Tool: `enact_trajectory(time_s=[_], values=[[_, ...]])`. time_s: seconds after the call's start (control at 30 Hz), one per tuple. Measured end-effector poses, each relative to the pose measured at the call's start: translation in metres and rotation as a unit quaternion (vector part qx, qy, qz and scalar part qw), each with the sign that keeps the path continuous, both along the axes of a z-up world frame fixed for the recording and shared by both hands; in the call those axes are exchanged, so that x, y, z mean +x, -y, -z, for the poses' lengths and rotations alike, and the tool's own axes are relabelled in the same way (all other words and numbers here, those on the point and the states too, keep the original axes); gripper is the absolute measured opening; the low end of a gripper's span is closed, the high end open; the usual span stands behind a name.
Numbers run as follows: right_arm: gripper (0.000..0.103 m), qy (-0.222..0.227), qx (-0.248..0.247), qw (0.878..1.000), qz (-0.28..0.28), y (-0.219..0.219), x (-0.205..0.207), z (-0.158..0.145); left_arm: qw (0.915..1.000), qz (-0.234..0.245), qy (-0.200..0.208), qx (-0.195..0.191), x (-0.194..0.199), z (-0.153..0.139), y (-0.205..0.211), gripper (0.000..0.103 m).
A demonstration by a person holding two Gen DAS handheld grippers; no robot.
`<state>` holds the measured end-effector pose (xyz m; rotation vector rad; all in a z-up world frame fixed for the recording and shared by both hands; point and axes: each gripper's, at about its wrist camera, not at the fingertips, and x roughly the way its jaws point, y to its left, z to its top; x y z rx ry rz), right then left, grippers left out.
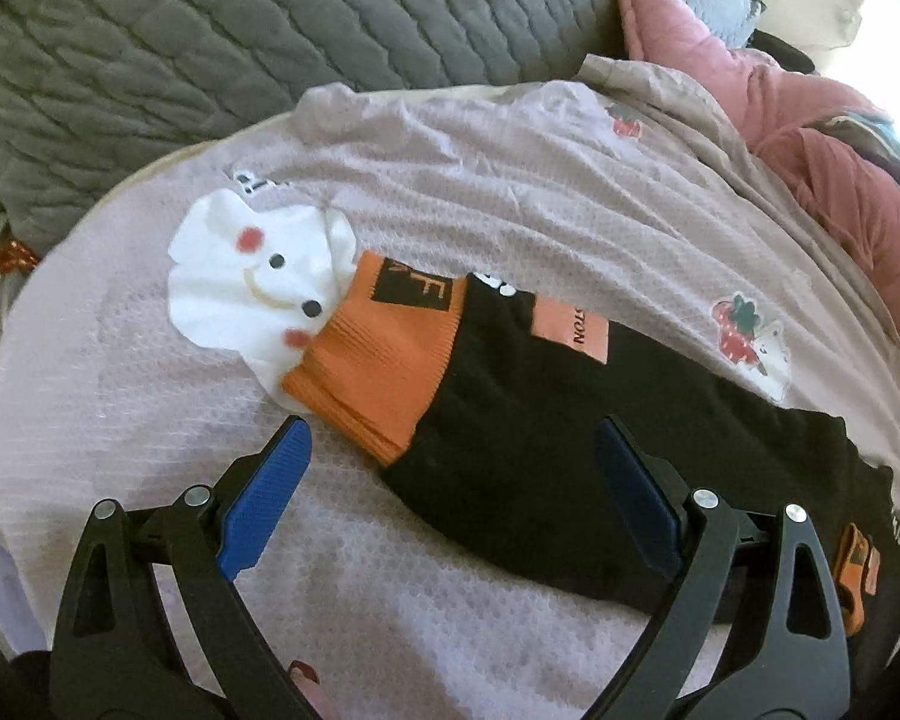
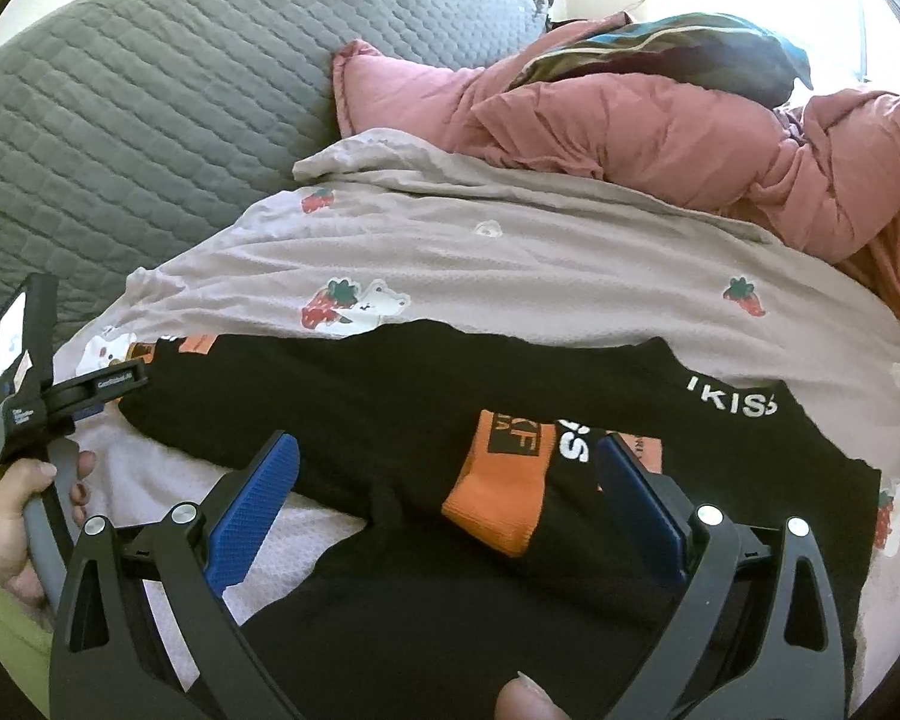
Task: Fold small clothes
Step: 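Grasp the other orange sleeve cuff with the left tool and lift it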
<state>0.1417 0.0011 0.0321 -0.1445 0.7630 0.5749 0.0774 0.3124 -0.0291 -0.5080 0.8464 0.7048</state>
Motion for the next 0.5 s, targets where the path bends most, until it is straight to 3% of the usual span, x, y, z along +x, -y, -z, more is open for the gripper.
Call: enact_trajectory(time_s=[0.1,0.13,0.2,0.27,0.37,0.5], values=[[0.098,-0.007,0.003,1.0,0.001,0.0,0.001,0.006,1.0,-0.004,0.003,0.005,0.005,0.004,-0.001,0.085],[0.098,-0.009,0.004,1.0,0.002,0.0,0.001,0.008,1.0,-0.006,0.004,0.006,0.007,0.005,-0.003,0.079],[0.098,-0.014,0.006,1.0,0.005,0.002,0.001,0.013,0.9998,-0.011,0.013,0.002,0.008,0.007,-0.008,0.066],[0.098,-0.018,0.006,1.0,0.009,0.006,0.001,0.017,0.9996,-0.021,0.017,0.006,0.008,0.008,-0.013,0.038],[0.098,-0.021,0.008,0.999,0.023,0.015,0.002,0.023,0.9992,-0.02,0.034,-0.004,0.01,0.008,-0.017,0.019],[0.098,-0.039,0.018,0.998,0.044,0.032,0.004,0.031,0.9952,0.032,0.092,0.002,0.007,-0.013,-0.001,0.013]])
